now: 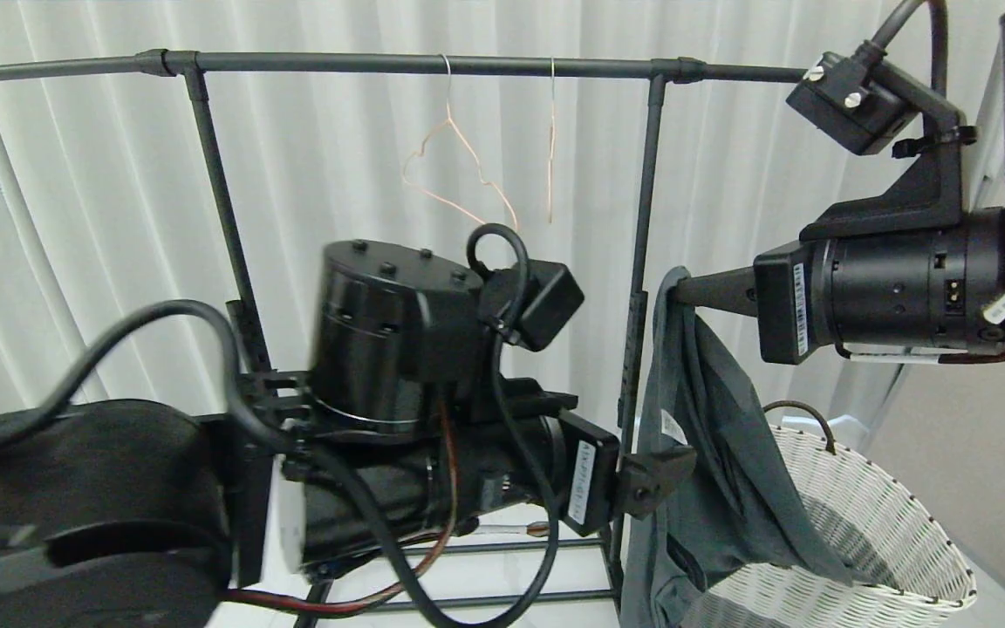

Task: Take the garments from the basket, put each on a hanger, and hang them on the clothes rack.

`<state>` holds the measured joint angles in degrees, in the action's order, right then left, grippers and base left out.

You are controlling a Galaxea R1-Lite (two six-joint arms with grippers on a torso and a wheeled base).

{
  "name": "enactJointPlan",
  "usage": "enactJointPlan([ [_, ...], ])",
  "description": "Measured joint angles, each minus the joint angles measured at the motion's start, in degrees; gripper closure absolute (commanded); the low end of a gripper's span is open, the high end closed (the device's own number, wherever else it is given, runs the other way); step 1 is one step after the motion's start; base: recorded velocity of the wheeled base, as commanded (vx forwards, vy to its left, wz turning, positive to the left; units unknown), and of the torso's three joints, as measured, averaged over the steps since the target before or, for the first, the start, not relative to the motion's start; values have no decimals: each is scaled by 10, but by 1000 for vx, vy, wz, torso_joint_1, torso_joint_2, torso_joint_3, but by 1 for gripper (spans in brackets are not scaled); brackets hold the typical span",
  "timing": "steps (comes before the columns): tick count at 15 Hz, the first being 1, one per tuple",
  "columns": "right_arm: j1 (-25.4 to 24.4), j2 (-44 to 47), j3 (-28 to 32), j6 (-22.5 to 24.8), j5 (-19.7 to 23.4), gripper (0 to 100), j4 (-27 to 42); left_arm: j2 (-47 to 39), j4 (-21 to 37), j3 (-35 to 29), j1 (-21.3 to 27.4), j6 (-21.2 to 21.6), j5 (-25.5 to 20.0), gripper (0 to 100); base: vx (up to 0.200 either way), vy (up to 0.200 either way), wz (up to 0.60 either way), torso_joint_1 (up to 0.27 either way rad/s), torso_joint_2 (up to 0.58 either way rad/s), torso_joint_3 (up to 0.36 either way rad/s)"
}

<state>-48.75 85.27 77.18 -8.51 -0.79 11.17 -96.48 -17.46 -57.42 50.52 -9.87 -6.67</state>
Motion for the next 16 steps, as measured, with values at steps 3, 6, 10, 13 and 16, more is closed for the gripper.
enactJointPlan([
  [3, 2, -1, 0, 0, 0, 100, 0, -67, -10, -24, -7, -5, 14, 0, 0, 0, 0, 0, 0, 0],
  [6, 7, -4, 1, 0, 0, 100, 0, -101, -10, -25, -23, -8, 48, 0, 0, 0, 0, 0, 0, 0],
  [10, 8, -14, 1, 1, 0, 100, 1, -112, -17, -13, -35, -15, 64, 0, 0, 0, 0, 0, 0, 0],
  [13, 8, -27, -5, 2, -1, 100, 2, -112, -55, 12, -38, -15, 78, 0, 0, 0, 0, 0, 0, 0],
  [16, 8, -39, -8, 2, -1, 100, 6, -106, -159, 45, -35, -15, 69, 0, 0, 0, 0, 0, 0, 0],
])
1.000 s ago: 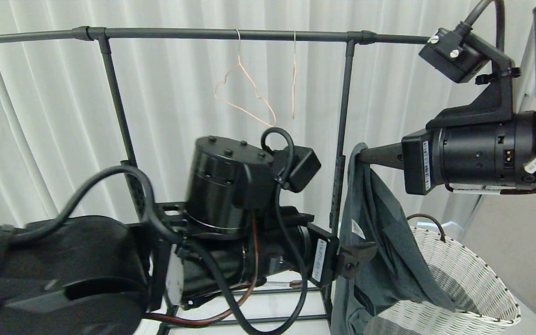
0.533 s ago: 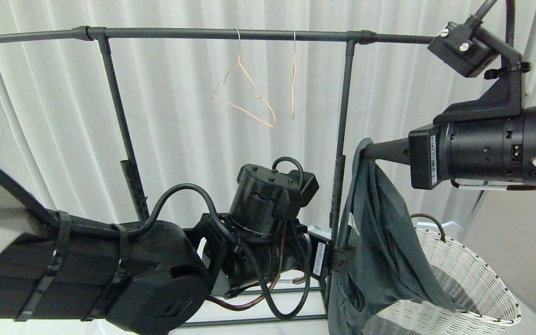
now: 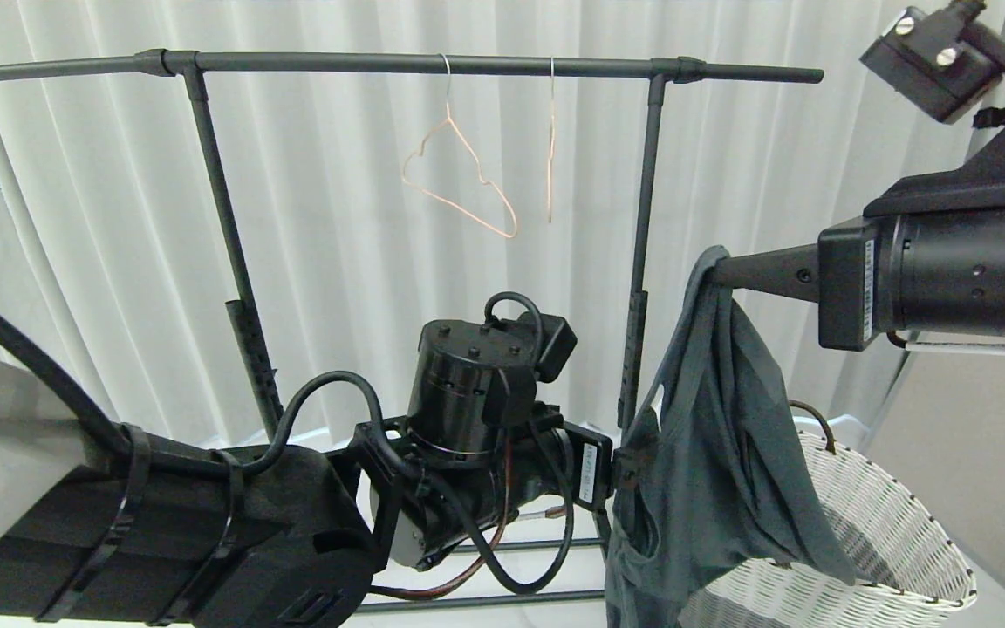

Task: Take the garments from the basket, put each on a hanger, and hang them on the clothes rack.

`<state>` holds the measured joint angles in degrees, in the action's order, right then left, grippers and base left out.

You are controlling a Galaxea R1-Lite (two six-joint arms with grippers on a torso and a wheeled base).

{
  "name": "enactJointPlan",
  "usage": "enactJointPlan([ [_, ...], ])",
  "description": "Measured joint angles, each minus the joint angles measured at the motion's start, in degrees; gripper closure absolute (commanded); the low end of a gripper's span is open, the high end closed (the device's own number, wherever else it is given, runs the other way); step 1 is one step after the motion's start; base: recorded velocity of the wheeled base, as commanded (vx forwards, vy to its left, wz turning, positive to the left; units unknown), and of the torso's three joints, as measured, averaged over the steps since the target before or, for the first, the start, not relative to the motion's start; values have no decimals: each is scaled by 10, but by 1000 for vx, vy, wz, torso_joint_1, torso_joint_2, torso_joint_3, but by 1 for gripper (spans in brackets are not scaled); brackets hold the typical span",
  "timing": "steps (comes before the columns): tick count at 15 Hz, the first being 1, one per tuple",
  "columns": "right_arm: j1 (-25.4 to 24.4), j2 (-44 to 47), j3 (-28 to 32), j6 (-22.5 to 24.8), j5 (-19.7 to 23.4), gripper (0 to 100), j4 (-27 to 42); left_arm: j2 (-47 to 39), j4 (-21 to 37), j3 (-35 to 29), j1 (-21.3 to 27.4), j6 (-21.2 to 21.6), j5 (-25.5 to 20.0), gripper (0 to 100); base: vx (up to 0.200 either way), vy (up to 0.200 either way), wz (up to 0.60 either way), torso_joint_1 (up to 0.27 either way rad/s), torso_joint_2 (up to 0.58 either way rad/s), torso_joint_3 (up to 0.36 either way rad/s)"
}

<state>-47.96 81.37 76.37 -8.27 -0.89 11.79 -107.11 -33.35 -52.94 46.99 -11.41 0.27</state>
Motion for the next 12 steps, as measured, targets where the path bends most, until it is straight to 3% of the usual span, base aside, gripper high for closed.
enactJointPlan([
  [3, 0, -5, 0, 1, 0, 100, 0, 3, -48, 8, 2, 1, -25, 0, 0, 0, 0, 0, 0, 0],
  [12, -4, -10, 2, 2, 0, 100, 1, 2, -49, 71, -2, 4, -8, 0, 0, 0, 0, 0, 0, 0],
])
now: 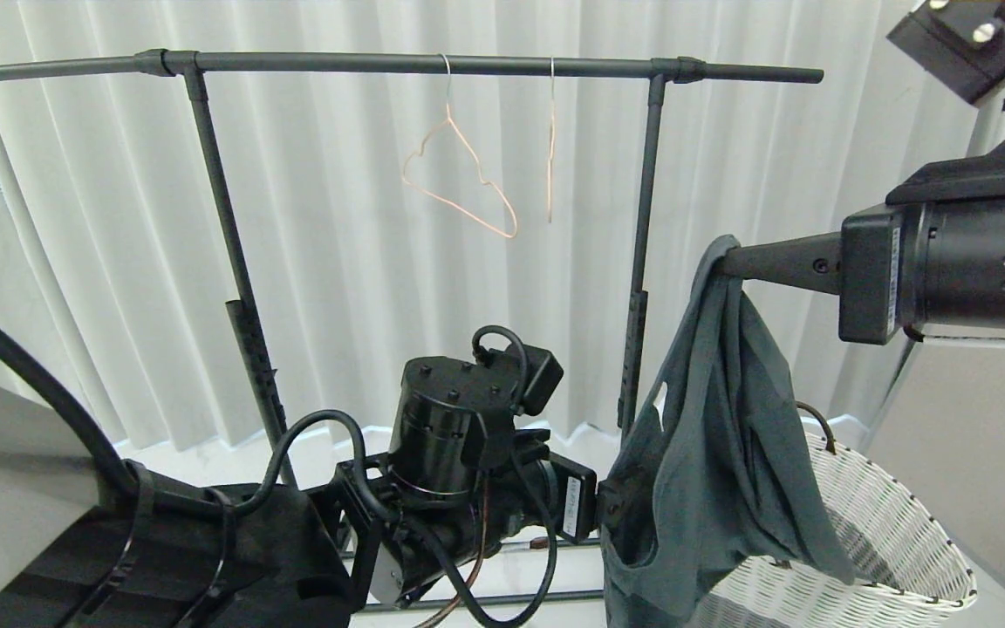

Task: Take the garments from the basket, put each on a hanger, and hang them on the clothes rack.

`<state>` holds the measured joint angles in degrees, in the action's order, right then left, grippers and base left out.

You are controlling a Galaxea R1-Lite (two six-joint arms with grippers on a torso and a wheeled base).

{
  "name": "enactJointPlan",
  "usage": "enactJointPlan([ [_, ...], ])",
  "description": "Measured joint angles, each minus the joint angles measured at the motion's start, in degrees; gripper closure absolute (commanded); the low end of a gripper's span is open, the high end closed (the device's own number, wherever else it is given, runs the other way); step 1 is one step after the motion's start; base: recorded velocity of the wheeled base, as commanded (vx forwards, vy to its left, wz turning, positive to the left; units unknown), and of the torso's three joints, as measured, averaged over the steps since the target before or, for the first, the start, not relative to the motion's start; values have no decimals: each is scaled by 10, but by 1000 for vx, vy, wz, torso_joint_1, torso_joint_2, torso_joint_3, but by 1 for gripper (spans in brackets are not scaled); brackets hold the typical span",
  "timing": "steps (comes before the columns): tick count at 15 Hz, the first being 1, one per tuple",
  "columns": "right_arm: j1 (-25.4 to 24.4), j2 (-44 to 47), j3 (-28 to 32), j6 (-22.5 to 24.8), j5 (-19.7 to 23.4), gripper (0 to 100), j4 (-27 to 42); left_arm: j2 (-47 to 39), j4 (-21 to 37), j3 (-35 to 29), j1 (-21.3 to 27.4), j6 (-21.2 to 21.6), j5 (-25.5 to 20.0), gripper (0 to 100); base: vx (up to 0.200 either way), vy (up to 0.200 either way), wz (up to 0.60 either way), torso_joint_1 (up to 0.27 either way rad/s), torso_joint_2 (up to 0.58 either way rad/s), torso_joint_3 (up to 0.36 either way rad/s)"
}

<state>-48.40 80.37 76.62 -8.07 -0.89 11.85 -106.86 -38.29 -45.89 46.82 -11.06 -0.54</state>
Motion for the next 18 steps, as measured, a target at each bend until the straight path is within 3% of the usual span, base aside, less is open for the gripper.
enactJointPlan([
  [5, -2, 0, -1, 0, -1, 100, 0, 1, 0, 19, 6, 3, 29, 0, 0, 0, 0, 0, 0, 0],
  [6, -2, 0, -2, 0, -1, 100, 0, 2, 0, 21, 6, 3, 31, 100, 0, 0, 0, 0, 0, 0],
  [8, -1, 0, -2, 0, -3, 100, 0, 4, 0, 29, 8, 12, 43, 100, 0, 0, 0, 0, 0, 0],
  [11, 9, -1, -11, 0, -4, 100, 0, 18, 0, 63, 17, 37, 117, 100, 0, 0, 0, 0, 0, 0],
  [14, 25, -5, -30, 0, -4, 100, -3, 67, 6, 92, 30, 42, 128, 100, 0, 0, 0, 0, 0, 0],
  [16, 26, -8, -38, 0, -4, 100, -7, 128, 69, 89, 34, 42, 130, 100, 0, 0, 0, 0, 0, 0],
  [18, 20, -9, -39, 1, -4, 100, -21, 199, 186, 47, 34, 42, 130, 100, 0, 0, 0, 0, 0, 0],
])
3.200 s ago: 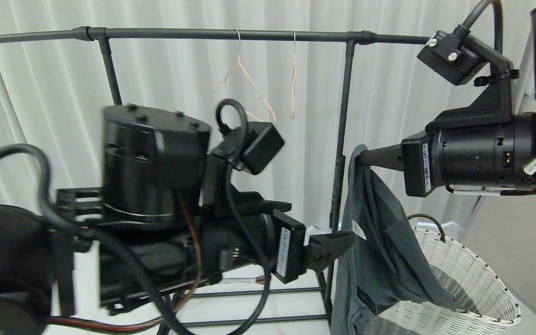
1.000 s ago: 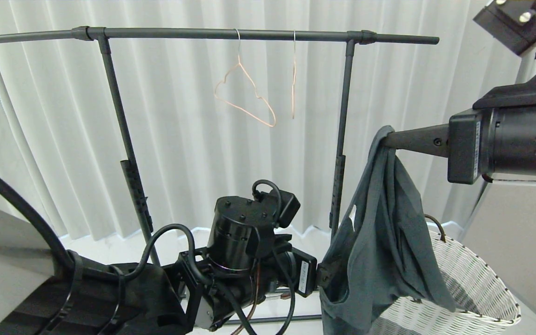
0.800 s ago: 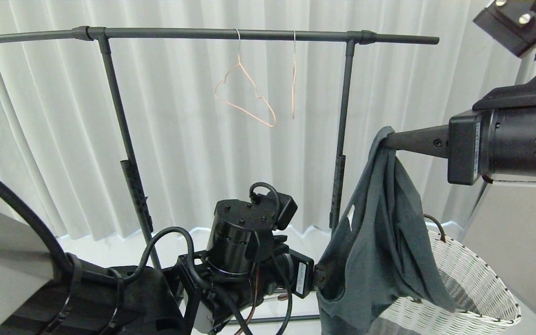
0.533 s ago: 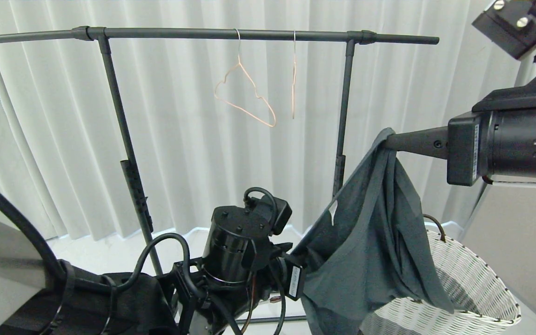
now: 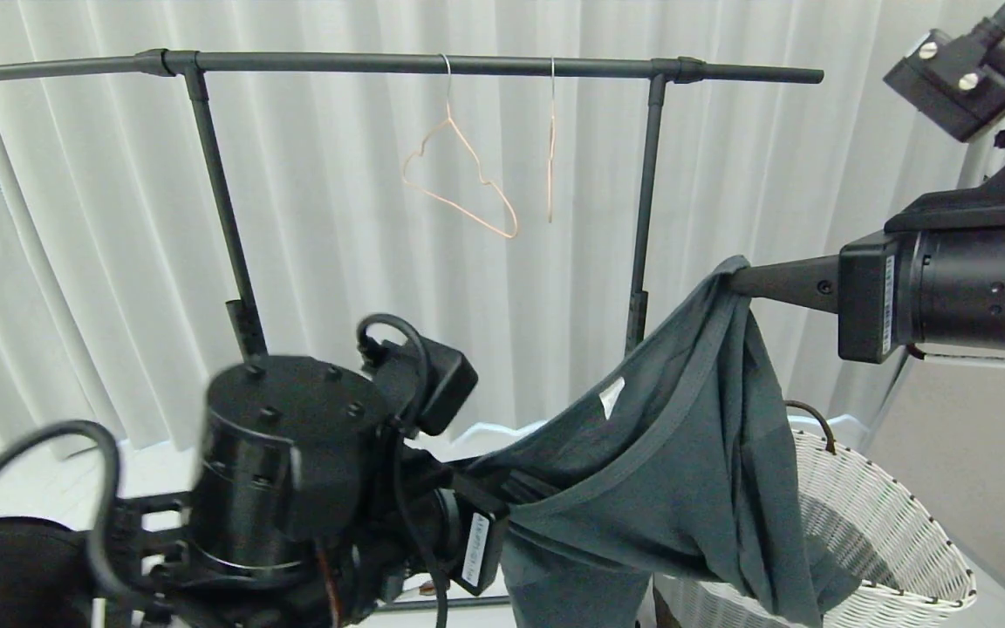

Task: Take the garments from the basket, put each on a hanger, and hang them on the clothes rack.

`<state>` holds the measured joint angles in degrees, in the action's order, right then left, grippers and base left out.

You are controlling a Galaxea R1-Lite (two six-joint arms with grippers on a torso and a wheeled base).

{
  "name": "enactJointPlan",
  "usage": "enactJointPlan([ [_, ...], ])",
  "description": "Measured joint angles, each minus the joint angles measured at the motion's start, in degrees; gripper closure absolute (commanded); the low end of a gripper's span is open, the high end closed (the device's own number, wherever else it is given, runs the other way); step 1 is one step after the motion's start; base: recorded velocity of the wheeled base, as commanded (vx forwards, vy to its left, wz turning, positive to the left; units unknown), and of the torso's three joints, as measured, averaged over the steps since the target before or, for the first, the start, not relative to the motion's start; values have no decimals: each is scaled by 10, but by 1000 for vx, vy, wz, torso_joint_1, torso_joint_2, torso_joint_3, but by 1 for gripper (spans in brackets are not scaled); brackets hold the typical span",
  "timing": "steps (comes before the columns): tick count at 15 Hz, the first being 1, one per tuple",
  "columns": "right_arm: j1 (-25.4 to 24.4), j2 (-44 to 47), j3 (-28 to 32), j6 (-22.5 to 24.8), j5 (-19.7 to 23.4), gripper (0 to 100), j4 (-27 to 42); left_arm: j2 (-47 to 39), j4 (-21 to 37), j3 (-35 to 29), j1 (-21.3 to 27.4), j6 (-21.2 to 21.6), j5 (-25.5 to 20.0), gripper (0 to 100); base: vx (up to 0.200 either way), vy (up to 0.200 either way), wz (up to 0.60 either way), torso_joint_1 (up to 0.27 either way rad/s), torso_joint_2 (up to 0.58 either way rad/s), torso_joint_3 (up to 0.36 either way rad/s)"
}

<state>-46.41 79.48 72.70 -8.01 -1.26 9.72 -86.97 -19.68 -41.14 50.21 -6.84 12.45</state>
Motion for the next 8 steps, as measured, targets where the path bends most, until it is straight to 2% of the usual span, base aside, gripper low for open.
enactJointPlan([
  [2, -6, -1, 1, 0, 1, 100, -21, 63, 126, -90, -7, 0, -3, 100, 0, 0, 0, 0, 0, 0],
  [5, -10, -2, 10, 4, 1, 100, -47, 116, 275, -238, -21, 1, -5, 100, 0, 0, 0, 0, 0, 0],
  [7, -11, -6, 27, 4, 1, 100, -48, 129, 342, -328, -33, 11, -6, 100, 0, 0, 0, 0, 0, 0],
  [8, -11, -10, 35, 5, 1, 100, -49, 130, 369, -373, -42, 32, -6, 100, 0, 0, 0, 0, 0, 0],
])
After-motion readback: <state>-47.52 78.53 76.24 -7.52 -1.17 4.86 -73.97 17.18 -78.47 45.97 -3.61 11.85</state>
